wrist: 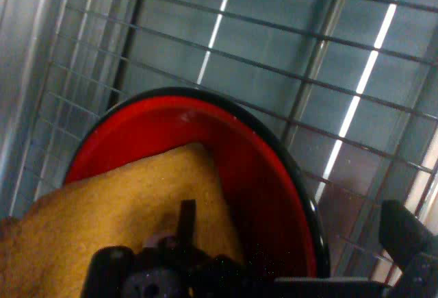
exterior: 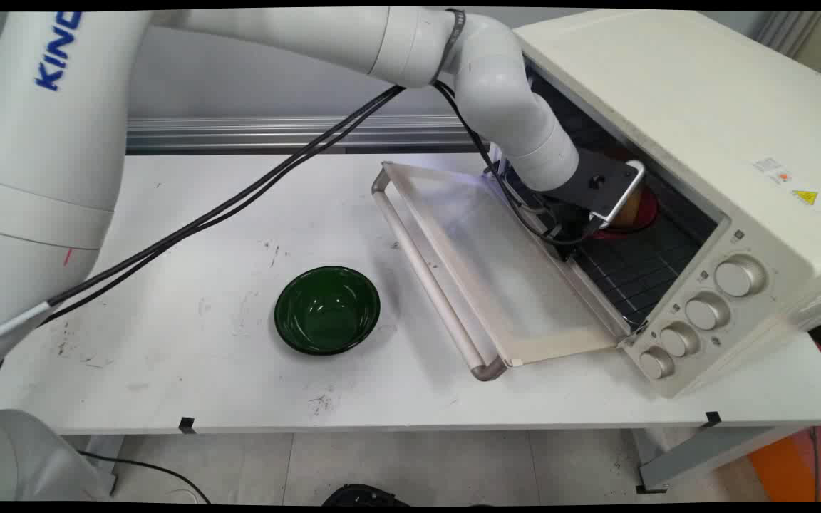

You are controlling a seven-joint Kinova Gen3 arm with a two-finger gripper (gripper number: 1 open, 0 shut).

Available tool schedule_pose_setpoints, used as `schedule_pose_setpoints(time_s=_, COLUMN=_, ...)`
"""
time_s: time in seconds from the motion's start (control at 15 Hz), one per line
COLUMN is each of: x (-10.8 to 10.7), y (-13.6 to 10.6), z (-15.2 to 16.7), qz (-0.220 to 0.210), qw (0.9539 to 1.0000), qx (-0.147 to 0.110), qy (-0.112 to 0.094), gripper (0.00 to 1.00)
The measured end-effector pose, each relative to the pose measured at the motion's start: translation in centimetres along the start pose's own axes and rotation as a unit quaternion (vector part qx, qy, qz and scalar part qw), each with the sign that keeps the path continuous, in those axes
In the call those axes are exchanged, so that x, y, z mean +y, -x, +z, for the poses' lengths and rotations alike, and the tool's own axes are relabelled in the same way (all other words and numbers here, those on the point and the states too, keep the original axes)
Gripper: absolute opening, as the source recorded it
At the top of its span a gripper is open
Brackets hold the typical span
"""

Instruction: Close the oven

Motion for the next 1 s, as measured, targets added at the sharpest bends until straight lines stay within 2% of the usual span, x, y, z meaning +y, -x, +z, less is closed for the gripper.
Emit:
schedule_pose_setpoints(time_s=0.67, x=0.9, y=0.2, z=-3.8, qz=0.011, qw=0.9998, qx=0.012, qy=-0.013, gripper=1.00)
schedule_pose_setpoints(time_s=1.0, x=2.1, y=1.2, z=-6.8, qz=0.007, qw=0.9998, qx=0.013, qy=-0.016, gripper=1.00)
